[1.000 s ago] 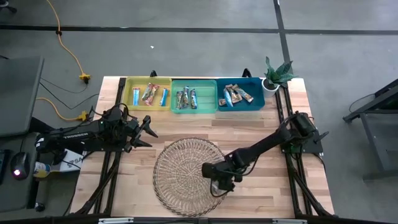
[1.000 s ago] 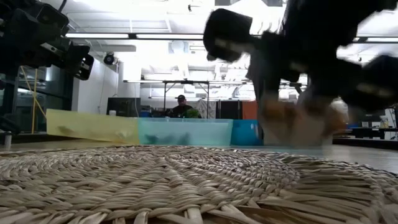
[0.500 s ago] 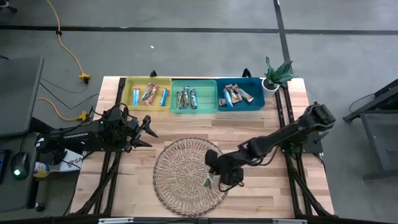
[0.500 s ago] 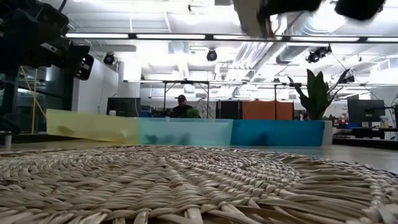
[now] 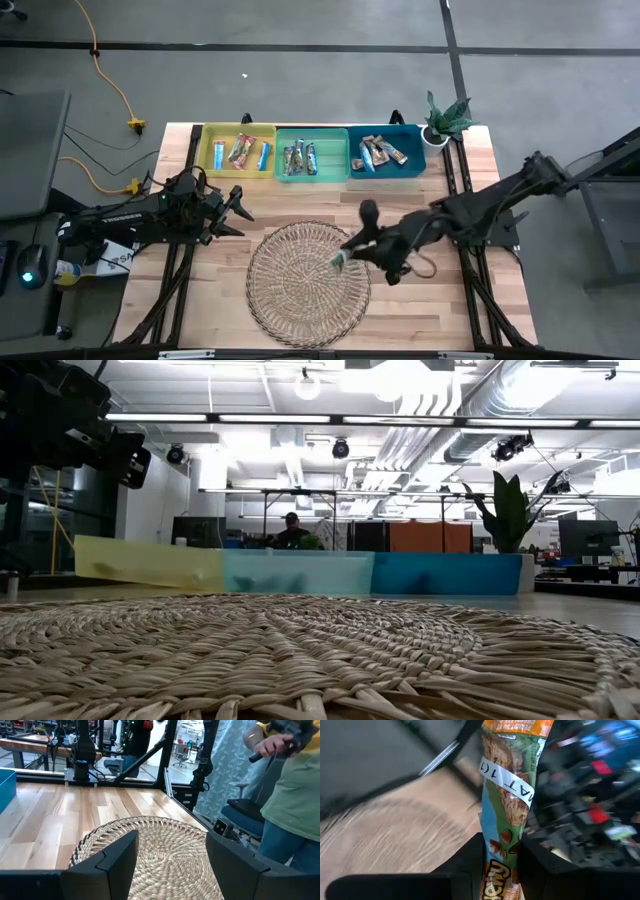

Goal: Pick and place Granola Bars by type
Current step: Put the yellow granola bar into the blue bin

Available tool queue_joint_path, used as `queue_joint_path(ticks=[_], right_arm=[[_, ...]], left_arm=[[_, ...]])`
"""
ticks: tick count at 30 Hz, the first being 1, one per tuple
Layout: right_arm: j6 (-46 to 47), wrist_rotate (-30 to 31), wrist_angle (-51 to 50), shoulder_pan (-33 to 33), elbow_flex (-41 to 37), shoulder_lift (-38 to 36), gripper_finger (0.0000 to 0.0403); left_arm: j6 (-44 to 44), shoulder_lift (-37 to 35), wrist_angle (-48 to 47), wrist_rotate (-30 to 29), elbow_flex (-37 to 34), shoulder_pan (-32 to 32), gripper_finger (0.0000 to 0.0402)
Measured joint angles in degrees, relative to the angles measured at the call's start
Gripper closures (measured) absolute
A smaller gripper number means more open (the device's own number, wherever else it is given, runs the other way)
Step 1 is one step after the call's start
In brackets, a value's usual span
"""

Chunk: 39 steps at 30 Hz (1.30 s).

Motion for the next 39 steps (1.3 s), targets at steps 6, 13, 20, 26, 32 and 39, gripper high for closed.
queue_joint_path(ticks=[6, 13, 20, 26, 32, 39], right_arm=[[4.6, 5.6, 10.1, 0.0, 0.0, -4.1, 0.0316], [8.7, 10.7, 18.6, -0.2, 0.0, -6.0, 0.0316], [8.9, 15.1, 18.9, -0.2, 0.0, -5.9, 0.0316], [8.4, 29.4, 23.5, -0.2, 0.0, -5.9, 0.0316], [8.3, 44.8, 27.0, -4.4, 0.0, -5.9, 0.0316], [16.1, 53.1, 26.6, -14.9, 0.0, -5.8, 0.0316]], left_arm=[[0.0, 0.0, 0.0, 0.0, 0.0, 0.0, 0.0172], [0.0, 0.0, 0.0, 0.0, 0.0, 0.0, 0.0172], [0.0, 0.0, 0.0, 0.0, 0.0, 0.0, 0.0172], [0.0, 0.0, 0.0, 0.0, 0.0, 0.0, 0.0172], [0.0, 0.0, 0.0, 0.0, 0.0, 0.0, 0.0172], [0.0, 0.0, 0.0, 0.0, 0.0, 0.0, 0.0172]])
